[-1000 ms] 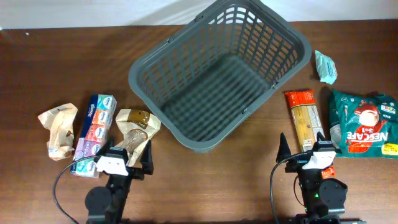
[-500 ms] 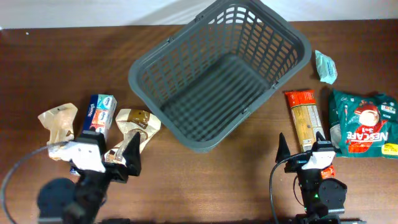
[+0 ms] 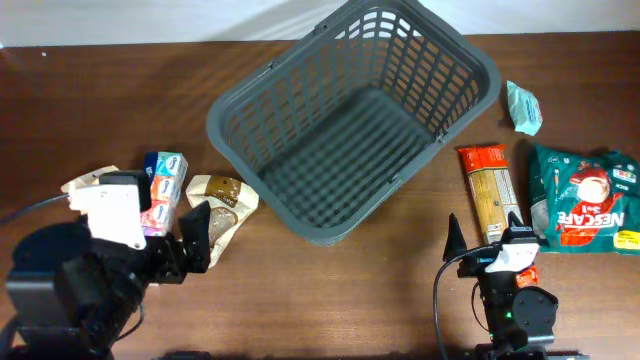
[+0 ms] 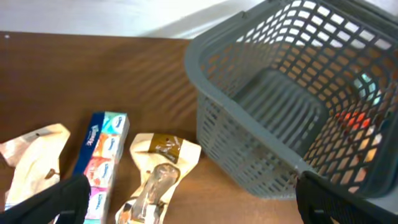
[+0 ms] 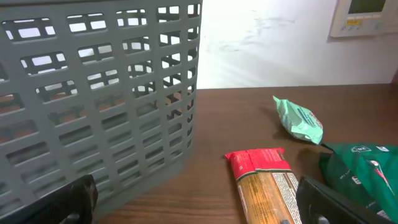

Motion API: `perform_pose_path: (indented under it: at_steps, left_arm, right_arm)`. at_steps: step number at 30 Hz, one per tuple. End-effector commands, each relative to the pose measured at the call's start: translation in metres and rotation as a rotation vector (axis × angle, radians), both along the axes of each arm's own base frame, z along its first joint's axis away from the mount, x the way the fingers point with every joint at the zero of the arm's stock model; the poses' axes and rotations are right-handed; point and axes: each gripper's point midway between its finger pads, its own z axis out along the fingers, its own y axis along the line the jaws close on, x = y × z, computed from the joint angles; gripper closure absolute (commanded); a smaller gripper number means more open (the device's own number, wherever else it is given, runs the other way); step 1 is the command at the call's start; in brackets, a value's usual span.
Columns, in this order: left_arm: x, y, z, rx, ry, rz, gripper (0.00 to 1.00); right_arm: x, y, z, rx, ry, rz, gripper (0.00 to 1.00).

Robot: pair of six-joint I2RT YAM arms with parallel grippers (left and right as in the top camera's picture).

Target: Pack container

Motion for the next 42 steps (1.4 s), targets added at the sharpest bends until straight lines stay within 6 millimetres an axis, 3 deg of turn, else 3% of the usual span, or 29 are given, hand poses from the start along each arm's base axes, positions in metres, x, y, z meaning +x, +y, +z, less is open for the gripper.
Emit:
perform_pose_path:
  at_steps: [1, 6, 12, 15, 18, 19, 21, 25, 29, 34, 42]
  left_arm:
    - [0.006, -0.006, -0.005, 0.017, 0.038, -0.019, 0.01]
    - [0.02, -0.027, -0.011, -0.012, 0.07, -0.1, 0.01]
    - [0.033, -0.07, -0.027, -0.147, 0.185, -0.291, 0.0]
    - [0.042, -0.079, -0.039, -0.178, 0.243, -0.323, 0.36]
    - [0.052, -0.081, -0.051, -0.181, 0.292, -0.316, 0.61]
    - [0.055, -0.081, -0.053, -0.18, 0.3, -0.314, 0.79]
    - [0.059, -0.082, -0.055, -0.181, 0.302, -0.315, 0.98]
    - [0.065, -0.089, -0.048, -0.175, 0.256, -0.34, 0.98]
    - [0.059, -0.104, -0.046, -0.181, 0.261, -0.37, 0.98]
    - [0.038, -0.13, -0.044, -0.13, 0.256, -0.394, 0.98]
    - [-0.004, -0.159, -0.013, -0.124, 0.127, -0.481, 0.98]
  right_arm:
    - [0.0, 0.003, -0.003, 0.008, 0.003, 0.011, 0.01]
    - [0.0, 0.003, -0.003, 0.008, 0.003, 0.011, 0.01]
    - [0.0, 0.003, -0.003, 0.008, 0.003, 0.011, 0.01]
    - [0.0, 0.003, -0.003, 0.008, 0.003, 0.011, 0.01]
    - [0.0, 0.003, -0.003, 0.008, 0.003, 0.011, 0.01]
    - [0.0, 0.003, -0.003, 0.008, 0.003, 0.012, 0.01]
    - [0.0, 0.003, -0.003, 0.008, 0.003, 0.011, 0.01]
    - [0.0, 0.003, -0.003, 0.008, 0.003, 0.011, 0.01]
    - [0.0, 0.002, -0.003, 0.007, 0.003, 0.01, 0.01]
    - [0.0, 0.002, -0.003, 0.008, 0.003, 0.011, 0.01]
    - [0.0, 0.003, -0.003, 0.008, 0.003, 0.012, 0.01]
